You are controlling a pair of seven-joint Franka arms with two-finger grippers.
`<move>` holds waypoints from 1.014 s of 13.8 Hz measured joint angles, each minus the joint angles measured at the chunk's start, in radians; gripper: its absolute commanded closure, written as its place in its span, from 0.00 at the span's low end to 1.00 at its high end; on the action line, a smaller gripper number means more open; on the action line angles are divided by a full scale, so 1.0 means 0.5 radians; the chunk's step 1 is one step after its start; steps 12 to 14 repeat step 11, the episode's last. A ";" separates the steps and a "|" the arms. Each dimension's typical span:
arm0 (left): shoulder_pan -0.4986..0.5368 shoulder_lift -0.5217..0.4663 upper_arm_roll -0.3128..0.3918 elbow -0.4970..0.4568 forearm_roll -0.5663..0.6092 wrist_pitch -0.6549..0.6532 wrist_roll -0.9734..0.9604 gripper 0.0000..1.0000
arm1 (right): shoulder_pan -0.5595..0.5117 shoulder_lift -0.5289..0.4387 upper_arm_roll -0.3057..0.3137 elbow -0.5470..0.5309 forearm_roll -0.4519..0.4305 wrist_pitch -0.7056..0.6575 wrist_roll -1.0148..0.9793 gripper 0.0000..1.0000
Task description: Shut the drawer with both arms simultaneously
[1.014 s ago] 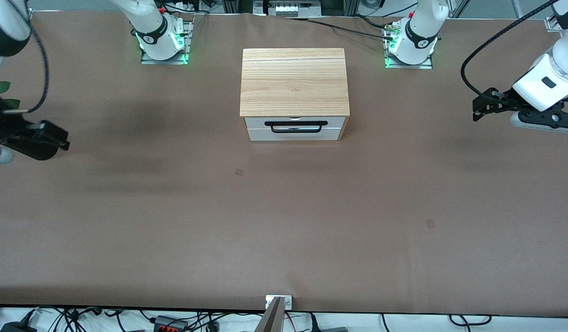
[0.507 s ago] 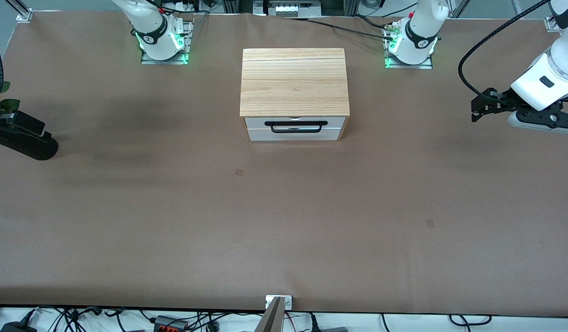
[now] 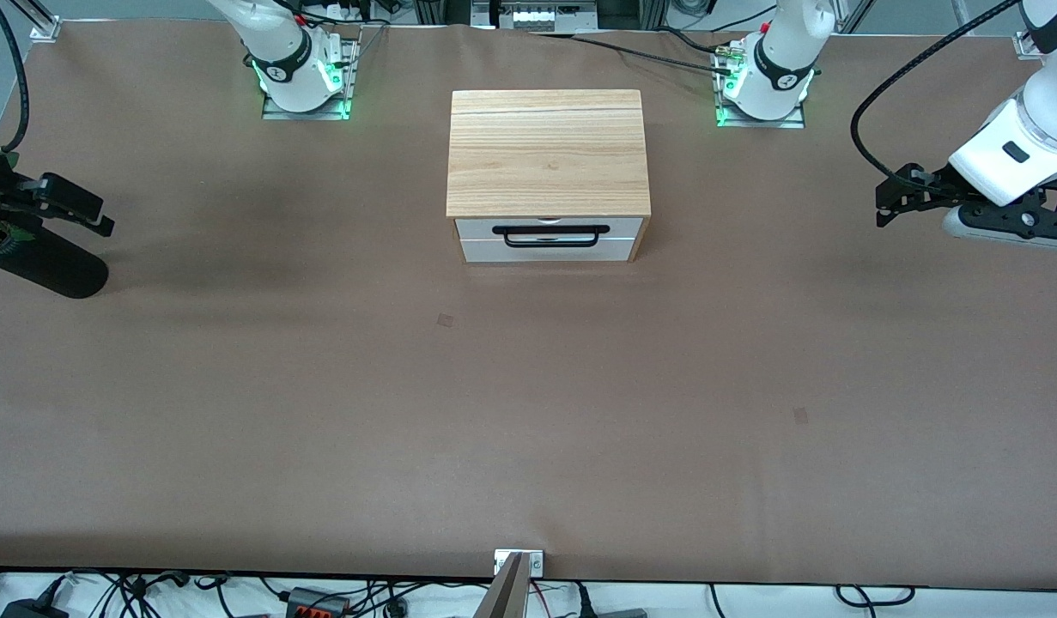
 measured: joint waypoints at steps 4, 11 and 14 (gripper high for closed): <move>-0.001 0.000 0.000 0.000 0.000 0.000 0.000 0.00 | -0.001 0.013 0.000 -0.027 0.000 0.055 0.000 0.00; -0.002 0.001 0.000 0.002 0.000 -0.018 0.000 0.00 | -0.002 0.012 -0.001 -0.030 -0.001 0.071 0.000 0.00; -0.002 0.001 0.000 0.002 0.000 -0.018 0.000 0.00 | -0.002 0.012 -0.001 -0.030 -0.001 0.071 0.000 0.00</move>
